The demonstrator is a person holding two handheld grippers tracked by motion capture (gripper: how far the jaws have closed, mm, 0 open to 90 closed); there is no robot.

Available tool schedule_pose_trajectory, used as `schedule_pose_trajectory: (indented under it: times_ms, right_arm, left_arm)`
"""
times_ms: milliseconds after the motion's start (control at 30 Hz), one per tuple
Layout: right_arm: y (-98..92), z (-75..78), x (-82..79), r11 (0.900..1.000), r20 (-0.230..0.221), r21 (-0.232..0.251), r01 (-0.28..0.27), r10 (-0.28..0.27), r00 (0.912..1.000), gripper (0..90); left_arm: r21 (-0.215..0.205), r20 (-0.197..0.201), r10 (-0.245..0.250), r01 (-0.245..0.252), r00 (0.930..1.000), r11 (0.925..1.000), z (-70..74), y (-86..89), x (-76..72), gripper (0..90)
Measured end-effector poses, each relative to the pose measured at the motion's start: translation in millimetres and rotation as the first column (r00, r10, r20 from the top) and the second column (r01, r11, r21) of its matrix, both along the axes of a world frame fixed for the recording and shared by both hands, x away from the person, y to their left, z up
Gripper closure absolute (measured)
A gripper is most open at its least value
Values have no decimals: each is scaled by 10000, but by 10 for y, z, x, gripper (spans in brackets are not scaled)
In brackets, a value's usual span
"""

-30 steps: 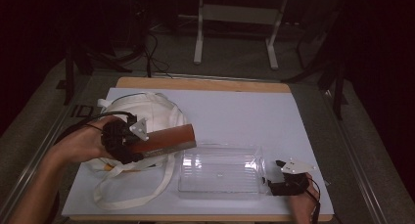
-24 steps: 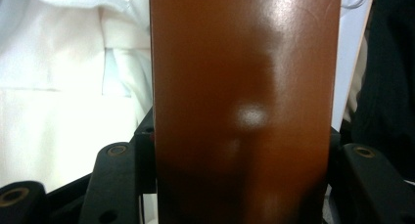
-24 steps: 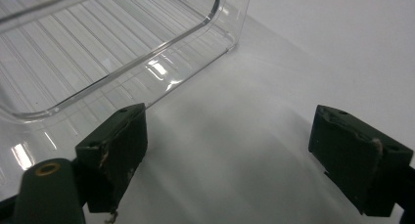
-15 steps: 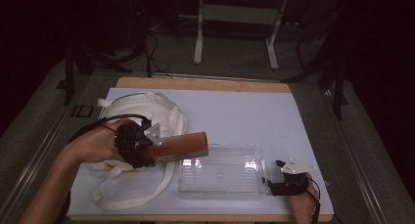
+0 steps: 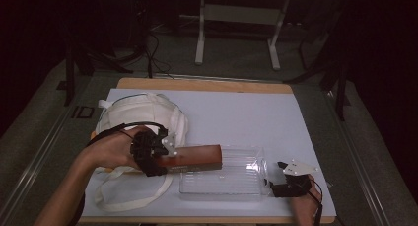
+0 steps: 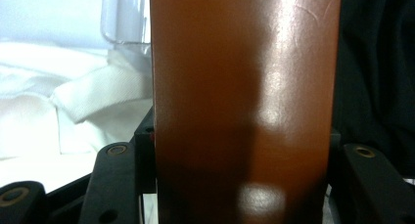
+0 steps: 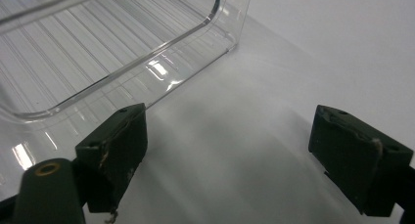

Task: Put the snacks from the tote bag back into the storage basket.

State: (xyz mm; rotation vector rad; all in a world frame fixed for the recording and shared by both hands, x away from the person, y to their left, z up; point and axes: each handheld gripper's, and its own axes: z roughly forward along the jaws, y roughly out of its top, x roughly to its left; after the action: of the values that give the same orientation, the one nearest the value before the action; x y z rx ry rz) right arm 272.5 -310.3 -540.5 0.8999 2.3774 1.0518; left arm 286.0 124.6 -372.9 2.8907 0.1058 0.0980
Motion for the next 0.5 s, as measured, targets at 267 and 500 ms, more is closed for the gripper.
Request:
schedule_pose_trajectory:
  times_ms: [267,500]
  right_arm:
    - [1,0,-1,10000,-10,5,4,-4,10000,144]
    - [1,1,-1,10000,-10,0,3,-3,10000,144]
  left_arm:
    - [93,-151,-385,386,9991,9992,-58,-152,-36,442]
    - [112,-124,-690,692,9975,9975,-97,-279,-67,441]
